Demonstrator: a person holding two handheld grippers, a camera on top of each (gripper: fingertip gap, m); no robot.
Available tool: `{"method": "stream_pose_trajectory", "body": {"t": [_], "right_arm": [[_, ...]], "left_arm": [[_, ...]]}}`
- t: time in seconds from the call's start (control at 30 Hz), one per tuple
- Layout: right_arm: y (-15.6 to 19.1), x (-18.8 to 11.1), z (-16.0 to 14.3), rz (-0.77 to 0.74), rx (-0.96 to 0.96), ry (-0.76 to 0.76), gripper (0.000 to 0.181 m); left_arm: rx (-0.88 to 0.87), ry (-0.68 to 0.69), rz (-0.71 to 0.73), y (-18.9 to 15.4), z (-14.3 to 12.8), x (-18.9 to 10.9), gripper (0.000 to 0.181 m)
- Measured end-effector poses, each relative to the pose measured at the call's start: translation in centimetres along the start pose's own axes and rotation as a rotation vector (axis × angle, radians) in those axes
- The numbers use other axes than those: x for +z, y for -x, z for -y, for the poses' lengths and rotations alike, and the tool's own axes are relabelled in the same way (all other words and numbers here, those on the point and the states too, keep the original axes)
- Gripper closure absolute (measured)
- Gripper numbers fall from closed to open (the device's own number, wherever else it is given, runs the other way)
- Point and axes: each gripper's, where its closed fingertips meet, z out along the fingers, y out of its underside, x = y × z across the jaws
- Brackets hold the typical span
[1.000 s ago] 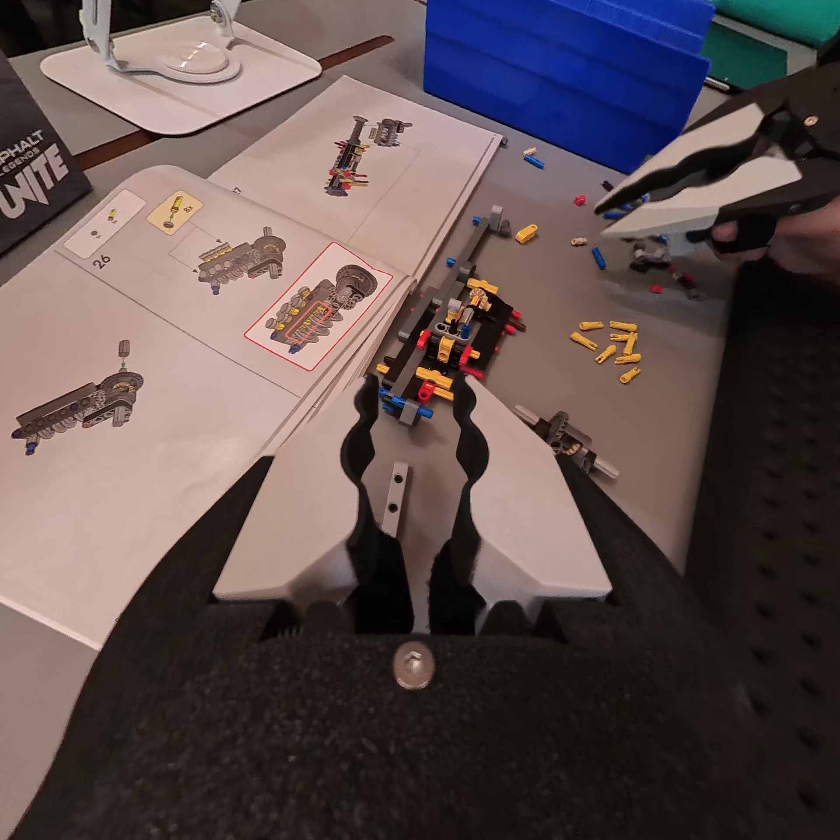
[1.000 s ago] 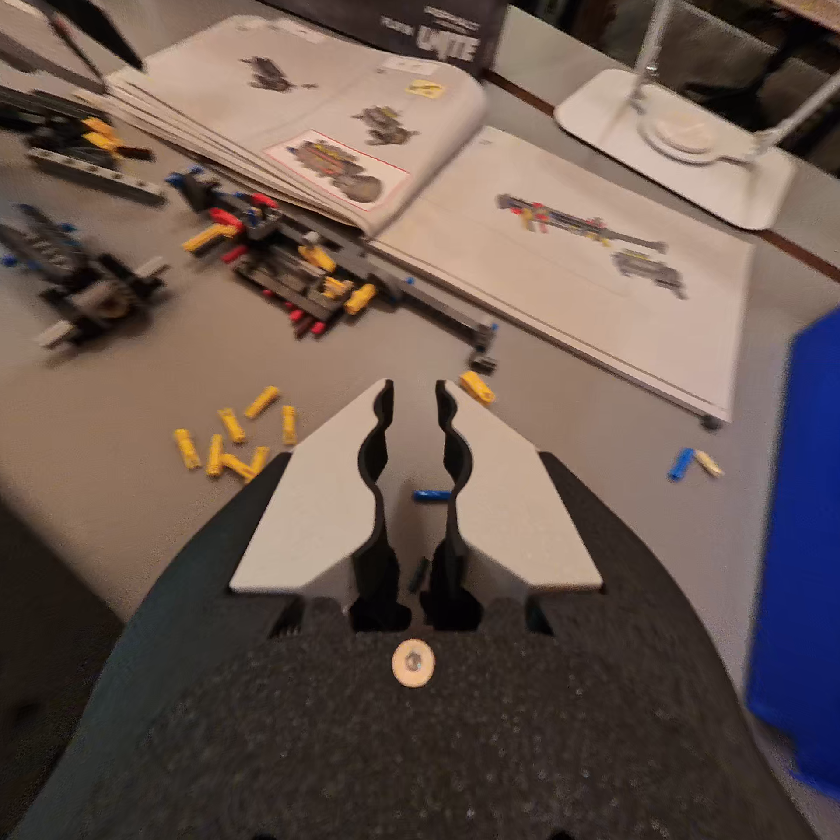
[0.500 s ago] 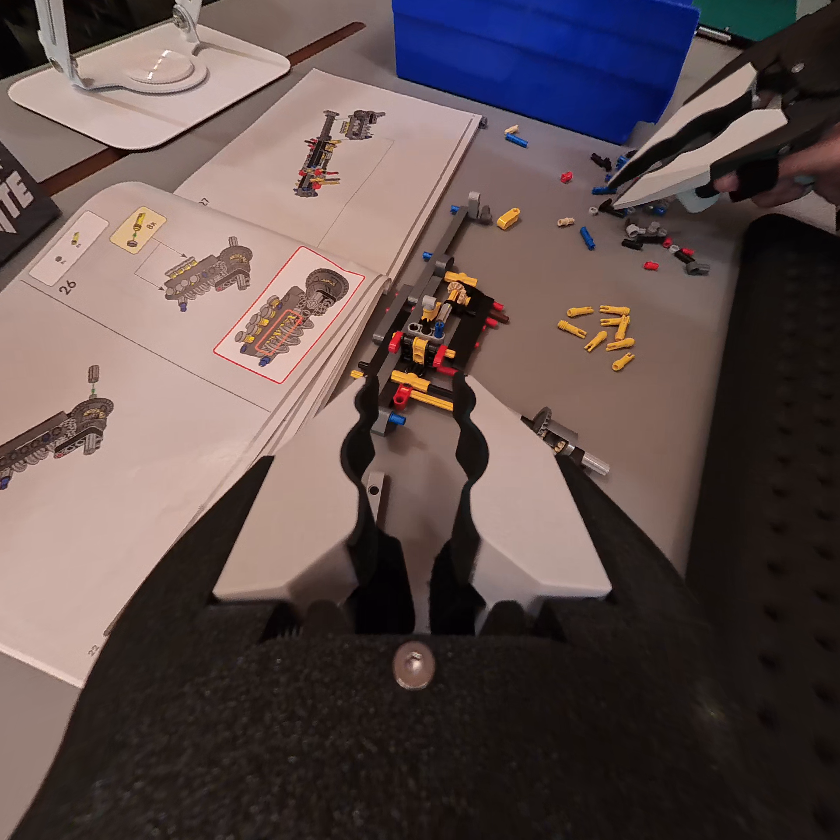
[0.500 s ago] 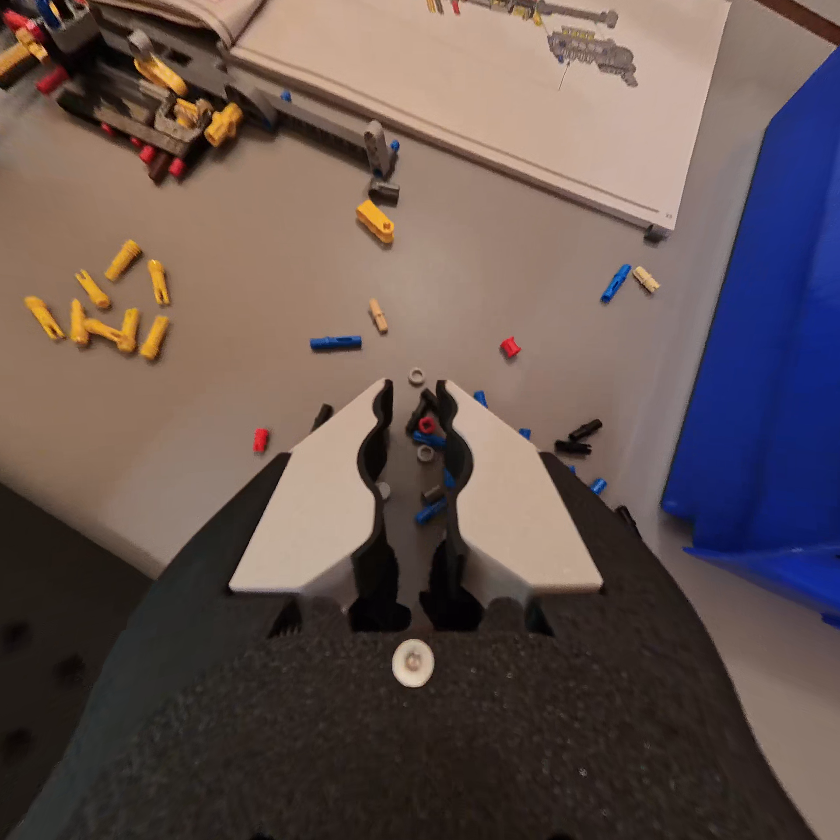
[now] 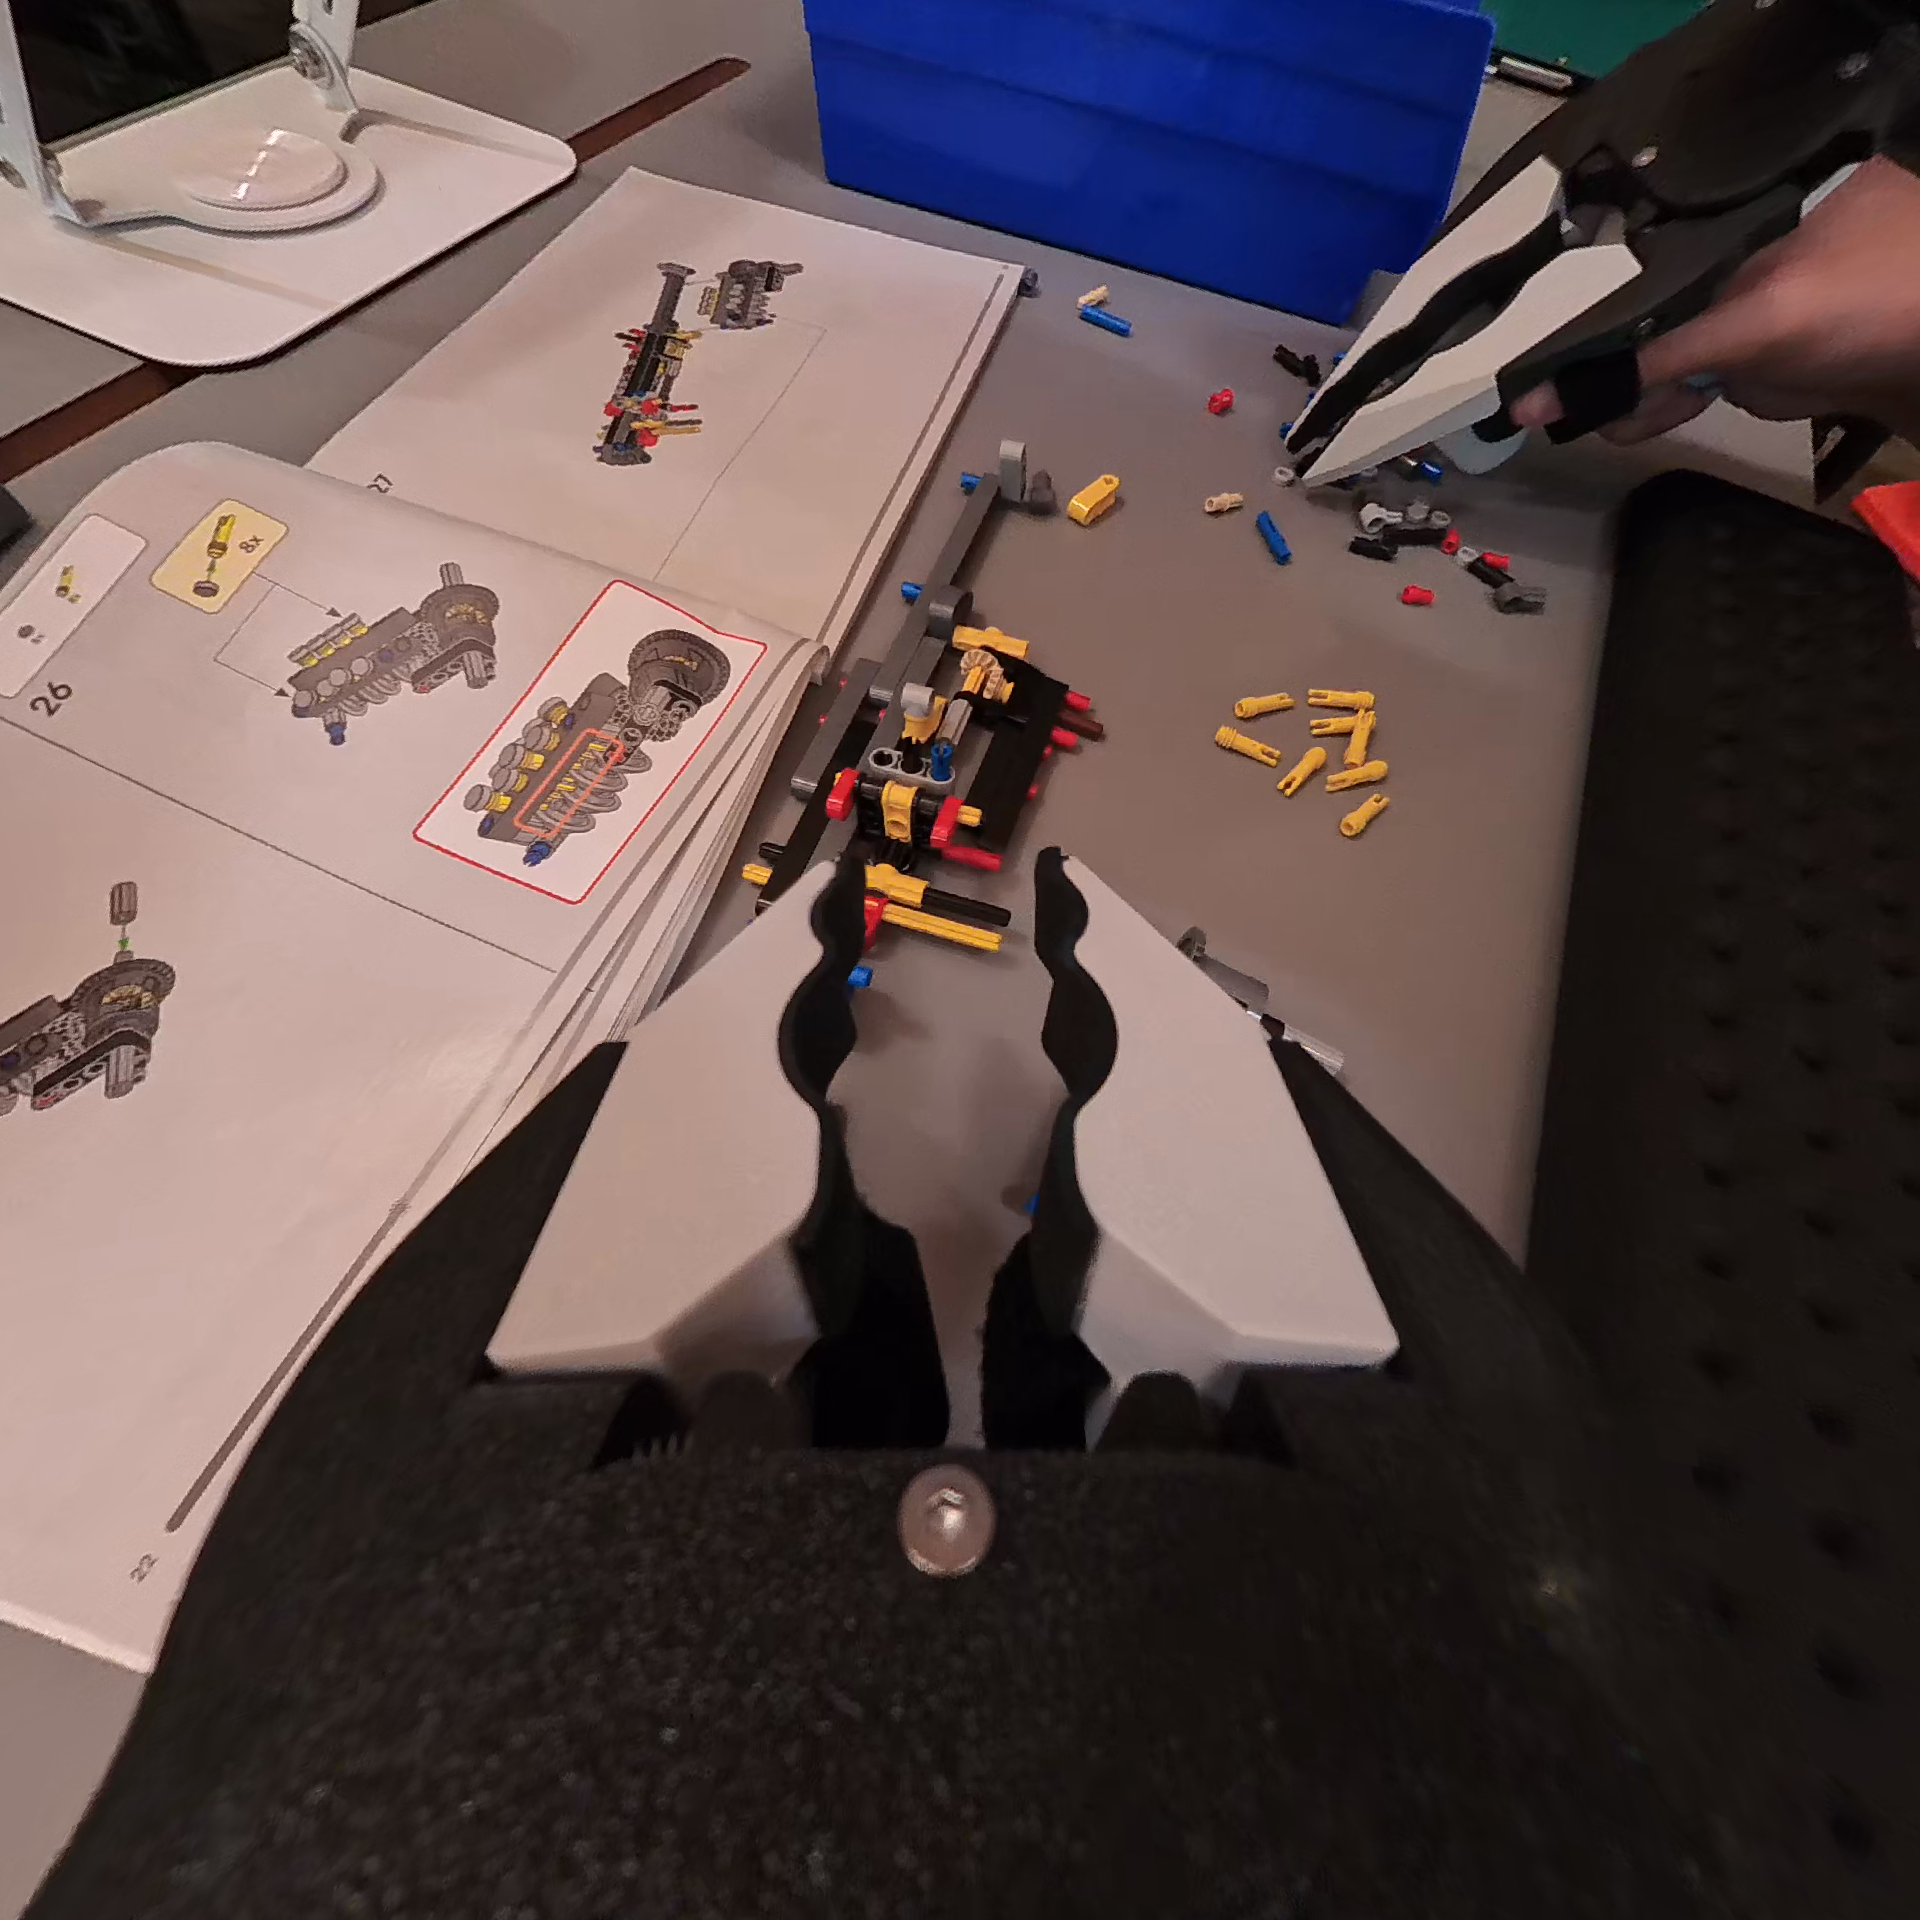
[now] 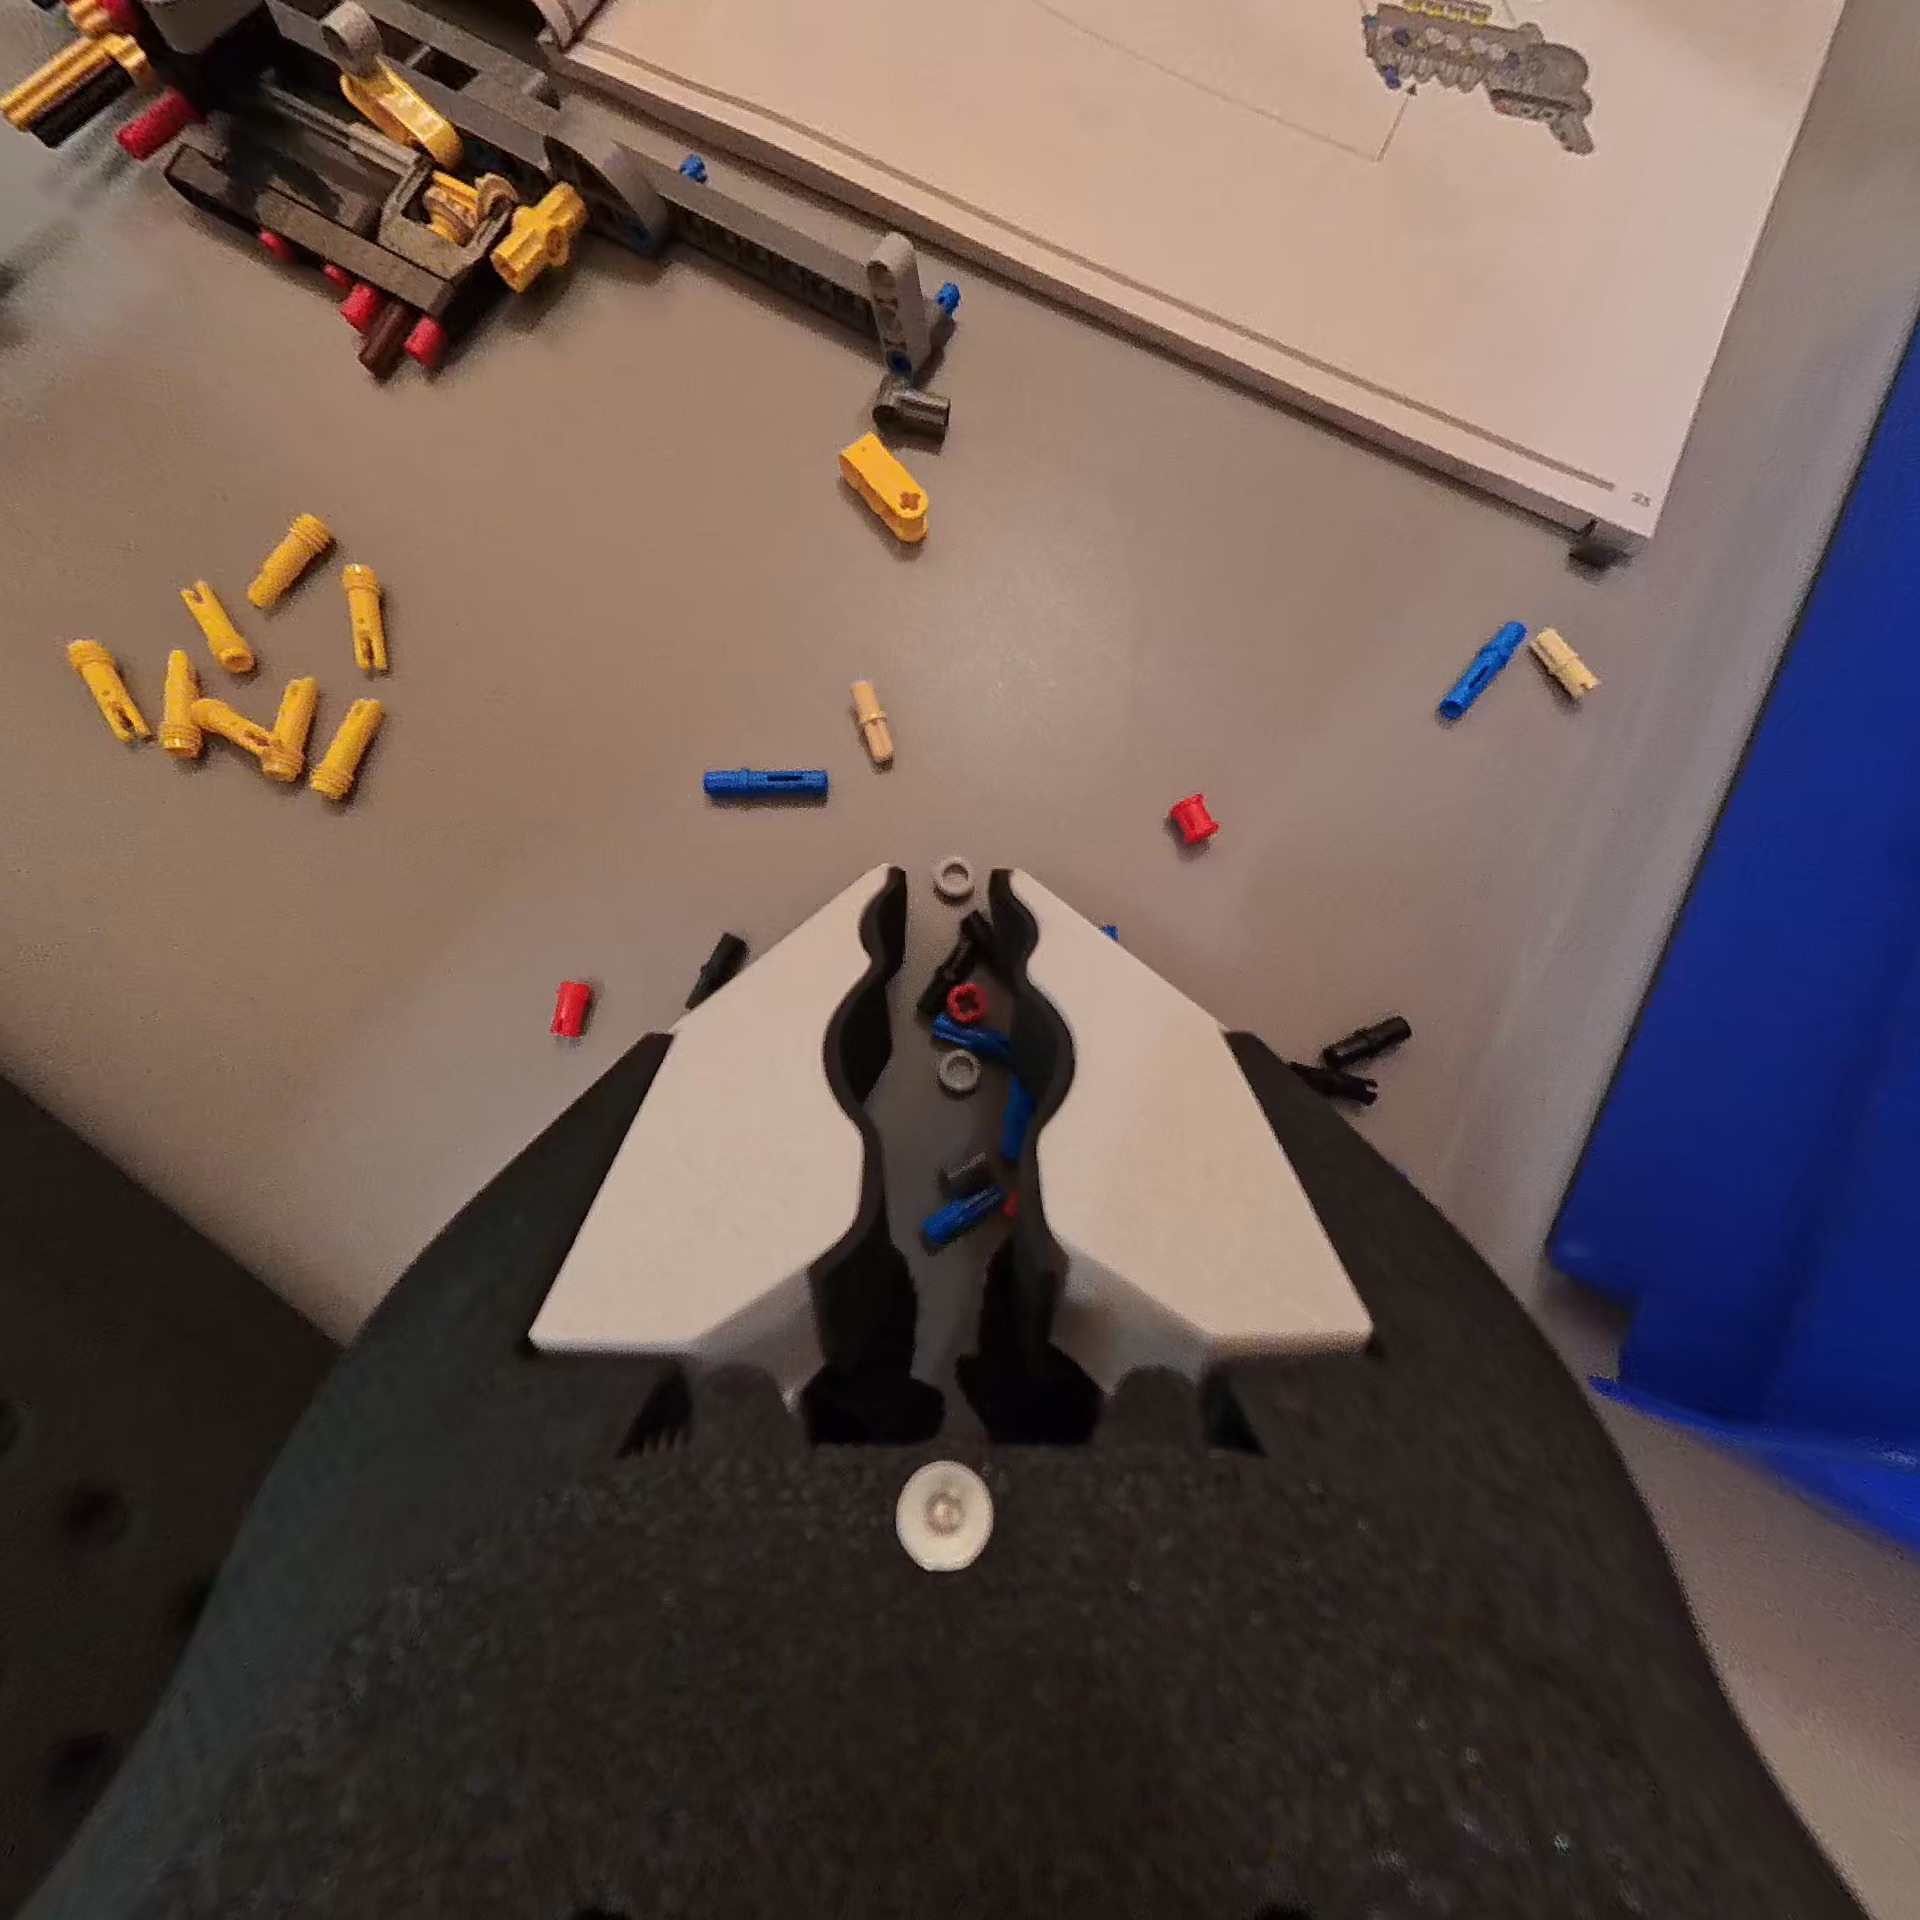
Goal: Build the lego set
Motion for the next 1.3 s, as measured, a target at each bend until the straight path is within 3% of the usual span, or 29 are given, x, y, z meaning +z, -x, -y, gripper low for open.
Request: {"method": "stream_pose_trajectory", "body": {"t": [0.3,0.5,0.67,0.83,1.0,1.3], "right_arm": [[0.9,0.6,0.0,0.021,-0.052,0.035,0.175],[9.1,0.5,1.8,0.277,-0.170,-0.018,0.175],[10.5,1.5,1.5,0.278,-0.197,0.015,0.174],[8.7,-0.8,1.5,0.192,-0.168,-0.022,0.167],[3.7,-4.4,-2.8,0.041,-0.093,0.043,0.168],[2.0,-3.8,-4.2,0.011,-0.074,0.044,0.164]], "left_arm": [[0.011,-0.022,-0.011,-0.4,0.6,-0.4,0.150],[0.002,-0.036,-0.019,-0.5,0.9,-0.6,0.150],[0.009,-0.034,-0.023,-0.8,0.9,-0.6,0.150],[0.010,-0.032,-0.029,-0.9,0.8,-0.5,0.150],[0.012,-0.027,-0.044,-1.3,0.8,-0.4,0.150],[0.024,-0.005,-0.052,-1.6,0.3,0.2,0.151]]}}
